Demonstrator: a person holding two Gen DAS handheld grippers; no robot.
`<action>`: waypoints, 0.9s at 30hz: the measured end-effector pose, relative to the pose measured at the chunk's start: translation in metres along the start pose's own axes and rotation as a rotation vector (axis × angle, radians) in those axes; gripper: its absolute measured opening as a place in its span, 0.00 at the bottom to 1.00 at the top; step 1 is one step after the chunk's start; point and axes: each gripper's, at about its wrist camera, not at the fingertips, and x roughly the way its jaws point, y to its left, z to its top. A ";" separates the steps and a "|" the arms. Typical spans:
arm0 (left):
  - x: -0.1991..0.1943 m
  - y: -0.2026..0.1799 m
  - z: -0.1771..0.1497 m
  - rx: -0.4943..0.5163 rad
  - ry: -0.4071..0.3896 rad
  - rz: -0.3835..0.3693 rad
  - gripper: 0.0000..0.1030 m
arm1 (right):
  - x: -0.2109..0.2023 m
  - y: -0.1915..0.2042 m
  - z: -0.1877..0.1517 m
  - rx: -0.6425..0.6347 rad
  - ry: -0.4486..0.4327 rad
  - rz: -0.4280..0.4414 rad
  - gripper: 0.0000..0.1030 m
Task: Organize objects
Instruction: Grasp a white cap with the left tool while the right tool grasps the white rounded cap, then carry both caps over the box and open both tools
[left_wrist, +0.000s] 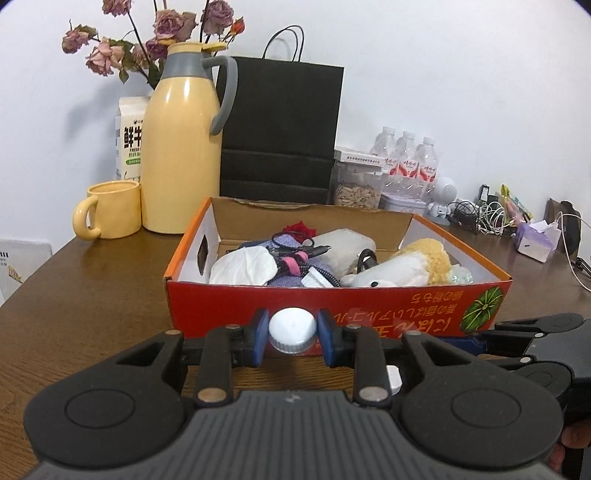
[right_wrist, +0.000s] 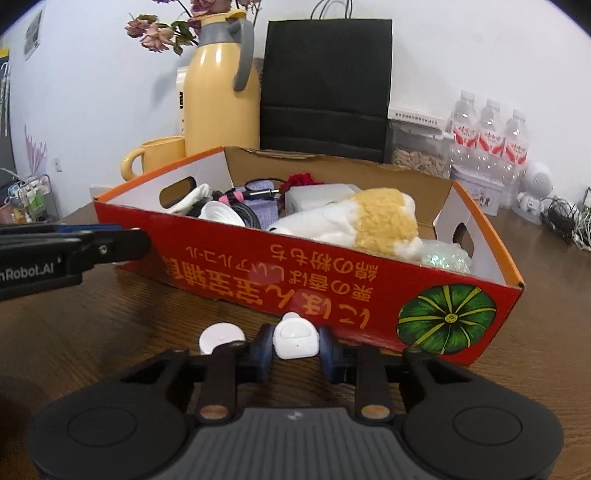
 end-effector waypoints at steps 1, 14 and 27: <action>-0.001 0.000 0.000 0.002 -0.003 -0.001 0.28 | -0.001 0.000 0.000 -0.001 -0.007 -0.001 0.25; -0.013 -0.001 -0.001 -0.001 -0.051 0.012 0.28 | -0.032 0.003 -0.003 -0.006 -0.153 -0.016 0.25; 0.002 -0.010 0.061 0.026 -0.148 0.020 0.29 | -0.055 0.000 0.055 -0.041 -0.360 -0.033 0.25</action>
